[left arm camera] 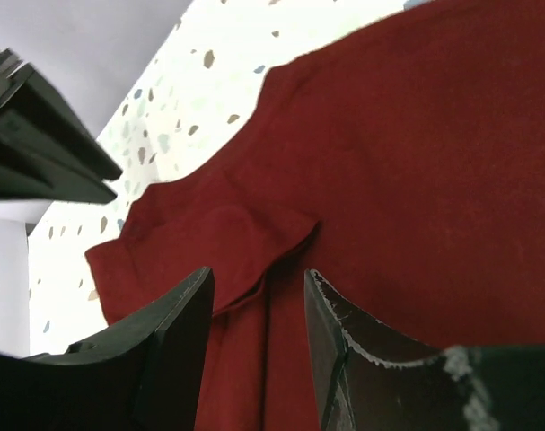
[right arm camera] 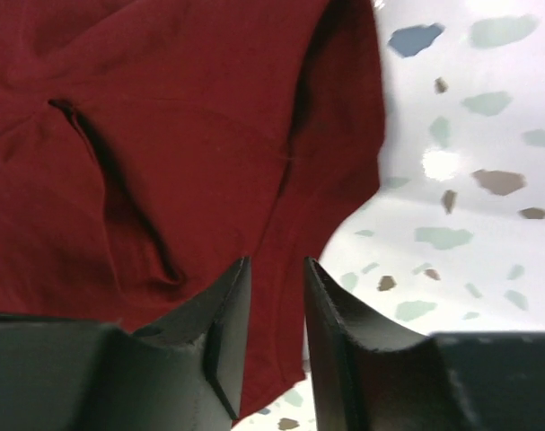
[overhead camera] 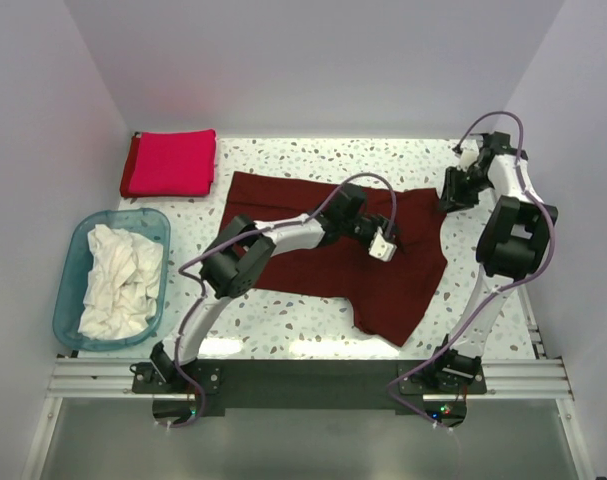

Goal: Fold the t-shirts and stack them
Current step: Fold the tshirt

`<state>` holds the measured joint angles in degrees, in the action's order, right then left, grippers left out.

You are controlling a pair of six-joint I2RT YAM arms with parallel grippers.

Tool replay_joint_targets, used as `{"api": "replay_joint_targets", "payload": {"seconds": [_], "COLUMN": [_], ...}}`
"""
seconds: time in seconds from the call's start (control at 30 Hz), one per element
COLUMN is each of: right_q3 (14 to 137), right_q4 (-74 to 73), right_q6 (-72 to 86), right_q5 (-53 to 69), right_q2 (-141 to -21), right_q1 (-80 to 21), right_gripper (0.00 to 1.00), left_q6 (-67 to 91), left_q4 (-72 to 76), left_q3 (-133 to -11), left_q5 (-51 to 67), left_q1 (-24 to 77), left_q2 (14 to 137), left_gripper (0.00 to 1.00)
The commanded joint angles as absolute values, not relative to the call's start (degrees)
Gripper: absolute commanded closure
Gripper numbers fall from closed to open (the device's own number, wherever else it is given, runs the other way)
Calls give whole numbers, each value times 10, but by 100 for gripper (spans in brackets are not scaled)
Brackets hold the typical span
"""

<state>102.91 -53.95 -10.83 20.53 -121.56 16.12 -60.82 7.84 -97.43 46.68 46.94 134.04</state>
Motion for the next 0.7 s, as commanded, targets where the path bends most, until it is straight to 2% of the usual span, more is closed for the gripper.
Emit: {"api": "replay_joint_targets", "payload": {"seconds": [0.0, 0.4, 0.67], "right_q3": [1016, 1012, 1029], "right_q4": [-520, -433, -390], "right_q6": [-74, -41, -19], "right_q5": [240, 232, 212], "right_q2": [-1201, -1238, -1281], "right_q1": [158, 159, 158], "right_gripper": [67, 73, 81], "left_q6": [-682, -724, -725], "left_q4": [140, 184, 207], "left_q3": [-999, -1016, -1037], "left_q5": [425, 363, 338], "left_q1": [485, 505, 509], "left_q2": [1362, 1411, 1437], "left_gripper": [51, 51, 64]}}
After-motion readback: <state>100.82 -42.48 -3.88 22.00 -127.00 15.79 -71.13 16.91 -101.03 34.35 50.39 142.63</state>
